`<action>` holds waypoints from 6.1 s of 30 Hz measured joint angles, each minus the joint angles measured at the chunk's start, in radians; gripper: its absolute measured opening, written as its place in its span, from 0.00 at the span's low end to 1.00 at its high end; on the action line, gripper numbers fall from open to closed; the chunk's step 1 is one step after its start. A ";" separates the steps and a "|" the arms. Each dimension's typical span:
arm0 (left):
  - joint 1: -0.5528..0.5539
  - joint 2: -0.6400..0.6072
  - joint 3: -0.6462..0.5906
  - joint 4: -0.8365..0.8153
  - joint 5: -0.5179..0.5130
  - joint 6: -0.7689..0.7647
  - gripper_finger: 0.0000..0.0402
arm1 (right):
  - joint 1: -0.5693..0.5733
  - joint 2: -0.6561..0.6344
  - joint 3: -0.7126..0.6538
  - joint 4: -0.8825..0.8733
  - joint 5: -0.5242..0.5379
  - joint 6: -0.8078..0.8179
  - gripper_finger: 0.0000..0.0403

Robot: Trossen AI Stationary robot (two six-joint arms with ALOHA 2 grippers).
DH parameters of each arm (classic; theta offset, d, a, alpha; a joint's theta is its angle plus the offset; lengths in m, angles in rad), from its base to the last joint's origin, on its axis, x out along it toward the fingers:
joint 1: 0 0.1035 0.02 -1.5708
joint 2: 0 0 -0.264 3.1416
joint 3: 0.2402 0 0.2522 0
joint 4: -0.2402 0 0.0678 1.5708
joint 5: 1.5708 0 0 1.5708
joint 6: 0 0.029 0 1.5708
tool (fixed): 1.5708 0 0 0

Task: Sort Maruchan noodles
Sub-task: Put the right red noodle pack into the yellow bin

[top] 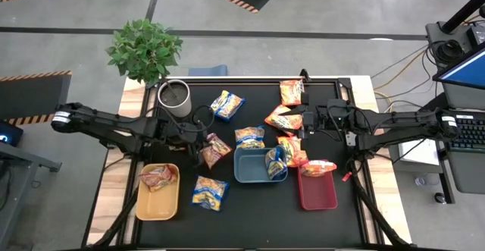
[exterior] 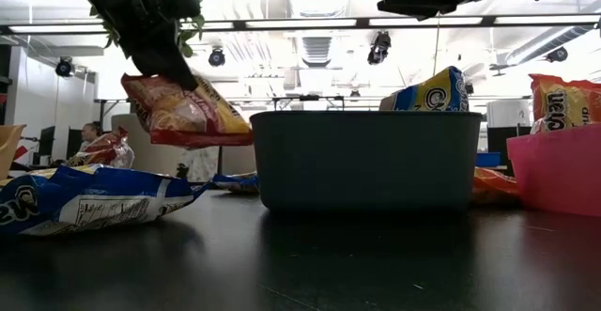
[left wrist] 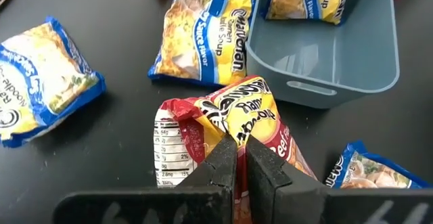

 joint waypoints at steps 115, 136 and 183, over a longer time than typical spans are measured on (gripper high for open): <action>-0.077 0.203 0.138 -0.234 -0.291 -0.088 0.85 | 0.000 0.000 0.000 0.000 -0.001 -0.024 0.50; -0.015 0.203 -0.321 0.480 -0.062 -0.134 0.75 | 0.000 0.000 0.000 0.000 -0.001 -0.034 0.50; -0.422 0.203 0.546 -0.858 -0.078 0.165 0.00 | 0.000 0.000 0.000 0.000 -0.001 -0.037 0.50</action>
